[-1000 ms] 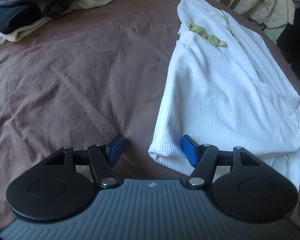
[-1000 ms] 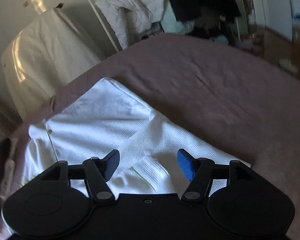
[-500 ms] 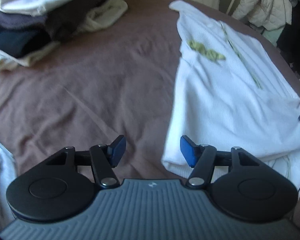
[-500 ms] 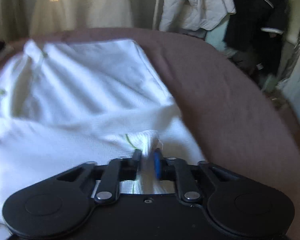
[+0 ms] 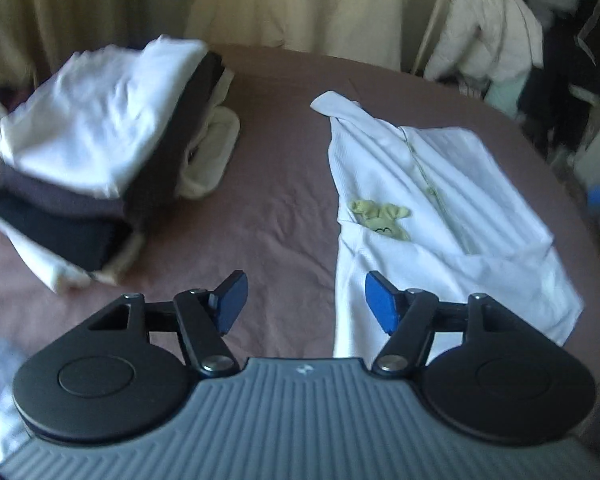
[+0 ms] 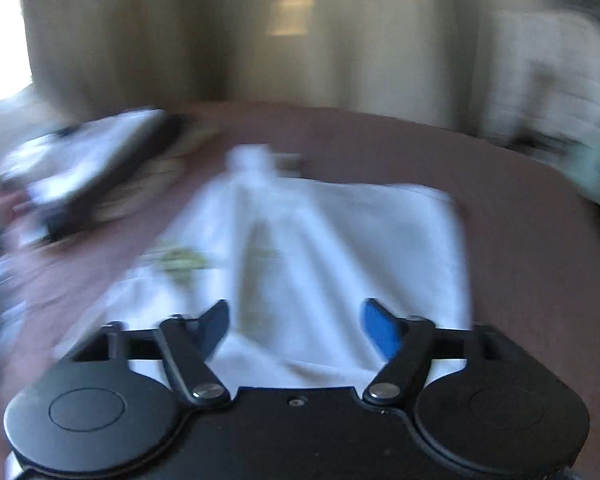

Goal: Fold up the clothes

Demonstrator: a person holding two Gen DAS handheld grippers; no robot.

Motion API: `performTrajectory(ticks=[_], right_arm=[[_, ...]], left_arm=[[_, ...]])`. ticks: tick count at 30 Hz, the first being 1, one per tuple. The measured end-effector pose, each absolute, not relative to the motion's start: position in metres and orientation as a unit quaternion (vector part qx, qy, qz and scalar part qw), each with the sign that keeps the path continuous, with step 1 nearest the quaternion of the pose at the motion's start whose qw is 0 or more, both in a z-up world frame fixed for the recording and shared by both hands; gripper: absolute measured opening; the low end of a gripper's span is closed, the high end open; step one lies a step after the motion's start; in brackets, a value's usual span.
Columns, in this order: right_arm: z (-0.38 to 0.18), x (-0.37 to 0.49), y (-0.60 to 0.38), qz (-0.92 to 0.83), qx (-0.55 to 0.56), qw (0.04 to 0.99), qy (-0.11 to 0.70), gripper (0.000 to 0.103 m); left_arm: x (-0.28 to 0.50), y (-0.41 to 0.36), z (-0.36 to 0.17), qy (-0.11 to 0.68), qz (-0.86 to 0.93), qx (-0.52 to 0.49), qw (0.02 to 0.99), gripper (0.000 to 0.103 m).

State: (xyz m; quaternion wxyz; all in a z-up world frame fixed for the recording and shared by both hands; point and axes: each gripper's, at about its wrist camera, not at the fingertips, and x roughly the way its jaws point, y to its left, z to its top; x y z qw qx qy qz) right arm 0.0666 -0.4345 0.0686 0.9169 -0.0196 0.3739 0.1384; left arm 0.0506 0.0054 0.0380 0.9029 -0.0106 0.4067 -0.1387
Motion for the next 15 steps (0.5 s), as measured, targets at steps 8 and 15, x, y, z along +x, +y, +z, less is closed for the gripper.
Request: performTrajectory(ticks=[8, 15], right_arm=[[0.105, 0.151, -0.444, 0.135, -0.11, 0.911, 0.373, 0.093], [0.088, 0.294, -0.502, 0.028, -0.054, 0.884, 0.463, 0.093]], left_arm=[[0.134, -0.022, 0.022, 0.466, -0.176, -0.133, 0.856, 0.065], [0.259, -0.071, -0.034, 0.456, -0.157, -0.135, 0.865, 0.066]])
